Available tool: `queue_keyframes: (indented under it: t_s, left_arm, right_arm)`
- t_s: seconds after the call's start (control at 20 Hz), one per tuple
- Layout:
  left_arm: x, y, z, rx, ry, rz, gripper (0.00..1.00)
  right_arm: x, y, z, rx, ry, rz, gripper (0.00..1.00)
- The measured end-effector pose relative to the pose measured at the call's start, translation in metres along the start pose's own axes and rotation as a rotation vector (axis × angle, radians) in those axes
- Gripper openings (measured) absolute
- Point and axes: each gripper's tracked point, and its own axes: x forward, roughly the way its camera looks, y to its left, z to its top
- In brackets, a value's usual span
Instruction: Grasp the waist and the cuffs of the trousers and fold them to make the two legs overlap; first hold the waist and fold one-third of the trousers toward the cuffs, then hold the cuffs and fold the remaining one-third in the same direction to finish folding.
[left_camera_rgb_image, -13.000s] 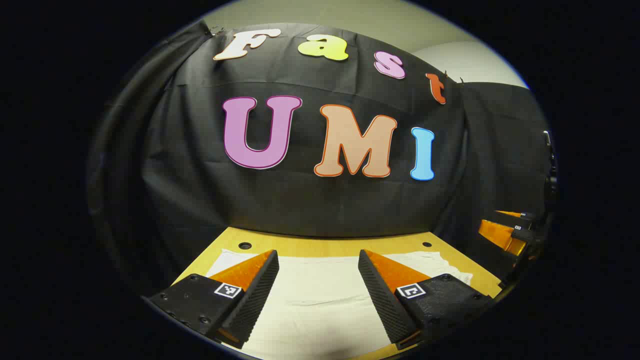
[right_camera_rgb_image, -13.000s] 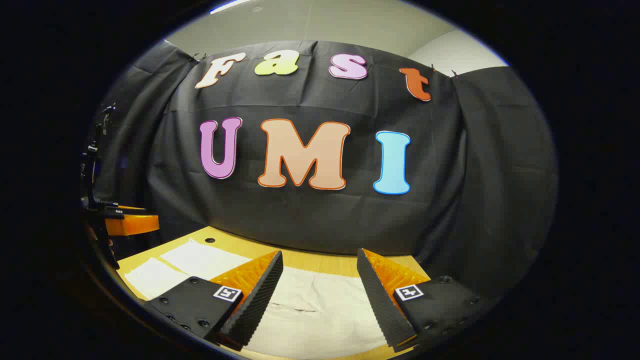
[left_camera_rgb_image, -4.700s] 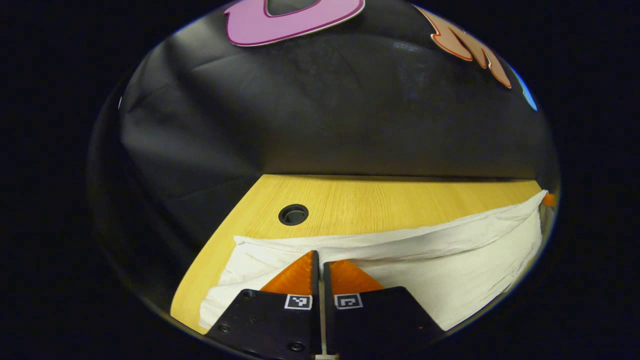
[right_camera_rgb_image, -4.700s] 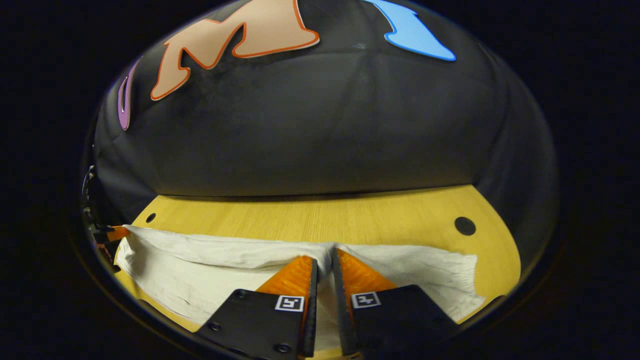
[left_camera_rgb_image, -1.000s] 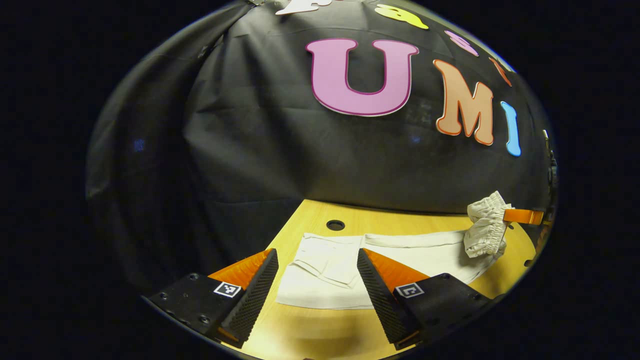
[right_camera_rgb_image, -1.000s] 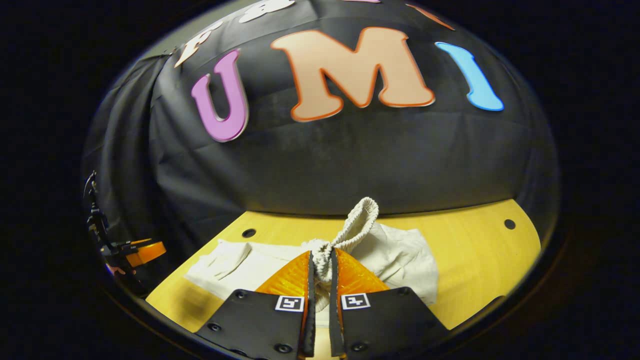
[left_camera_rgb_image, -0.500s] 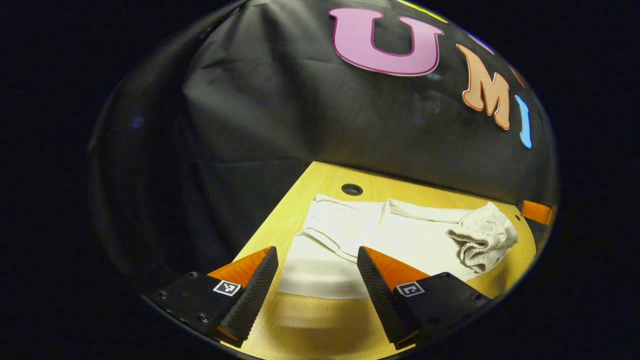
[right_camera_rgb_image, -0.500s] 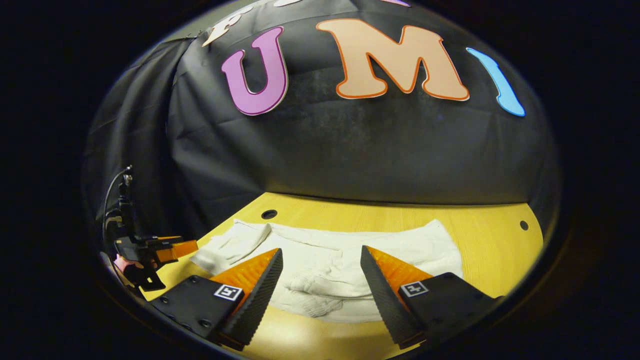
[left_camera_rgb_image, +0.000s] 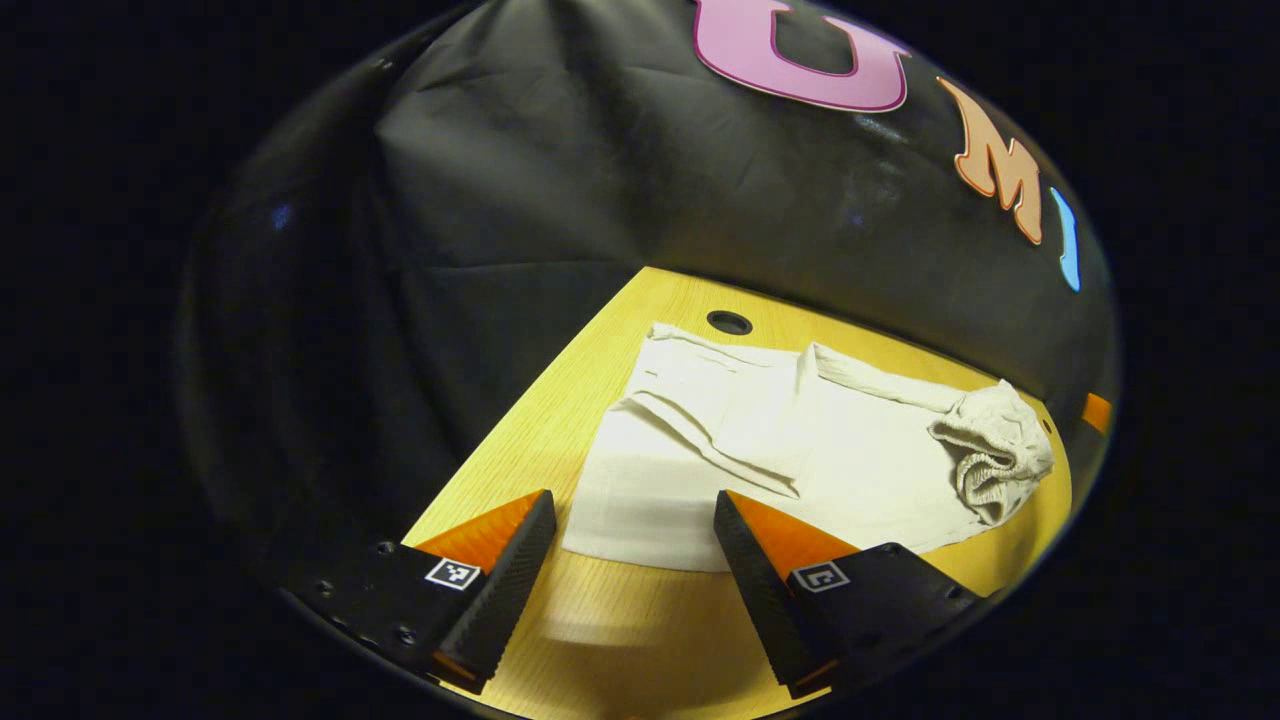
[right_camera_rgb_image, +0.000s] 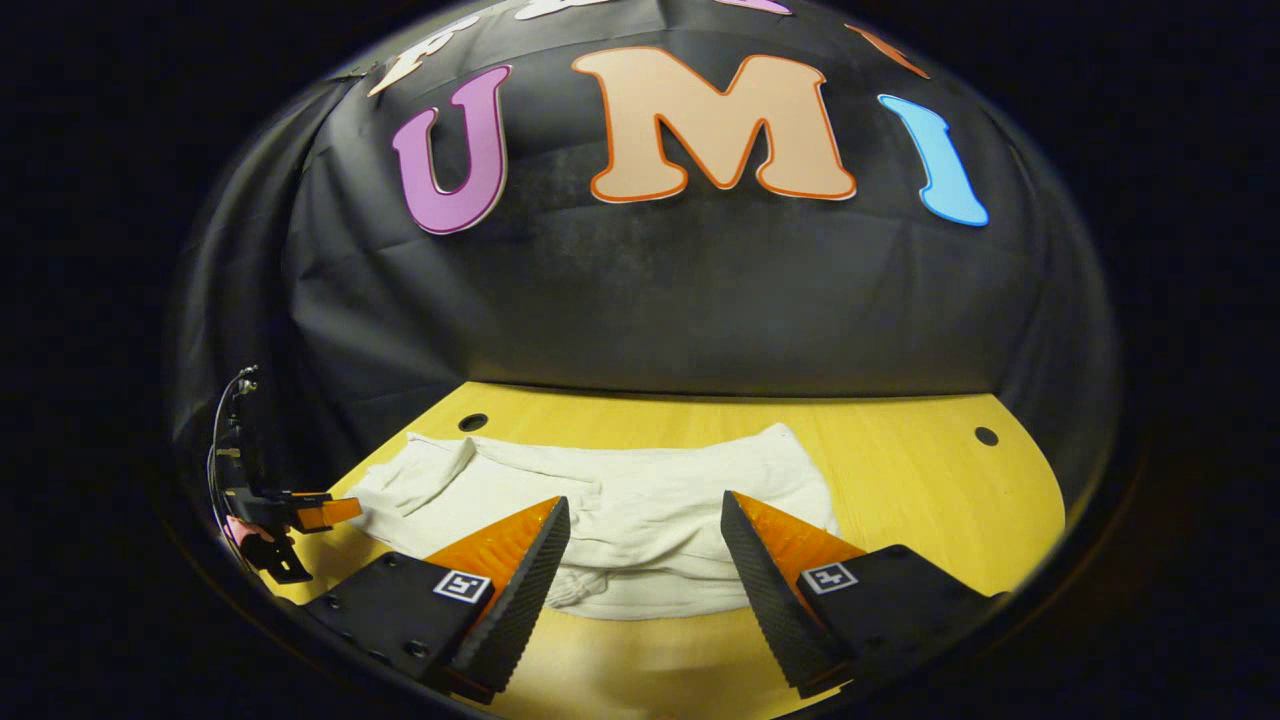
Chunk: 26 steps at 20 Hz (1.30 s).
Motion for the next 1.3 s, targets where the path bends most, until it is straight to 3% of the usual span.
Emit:
queue_keyframes:
  t_s: [0.25,0.35,0.45,0.5,0.65,0.75,0.9,1.25,1.3]
  left_arm:
    - [0.003,0.002,-0.005,0.021,0.014,0.015,0.95]
    - [0.004,0.004,-0.004,0.041,0.016,0.036,0.91]
    - [0.006,0.008,-0.008,0.07,0.033,0.072,0.85]
    - [0.005,0.007,-0.005,0.079,0.029,0.069,0.74]
    - [0.007,-0.001,-0.008,0.091,0.038,0.049,0.63]
    - [0.008,-0.011,-0.007,0.086,0.036,0.023,0.43]
    - [0.008,-0.015,-0.004,0.076,0.021,0.023,0.02]
    - [-0.005,-0.023,0.015,0.001,-0.032,0.035,0.0]
    - [-0.008,-0.028,0.022,-0.005,-0.049,0.027,0.0]
  right_arm:
    - [-0.012,-0.027,0.002,0.037,-0.017,-0.059,0.93]
    - [-0.017,-0.035,0.006,0.039,-0.027,-0.073,0.97]
    - [-0.018,-0.041,0.007,0.041,-0.03,-0.084,0.93]
    - [-0.02,-0.044,0.008,0.043,-0.029,-0.088,0.93]
    - [-0.022,-0.05,0.007,0.048,-0.029,-0.098,0.93]
    - [-0.022,-0.052,0.007,0.053,-0.029,-0.102,0.97]
    - [-0.026,-0.056,0.009,0.058,-0.032,-0.104,0.93]
    - [-0.033,-0.079,0.013,0.046,-0.032,-0.124,0.93]
    - [-0.036,-0.083,0.013,0.045,-0.034,-0.128,0.97]
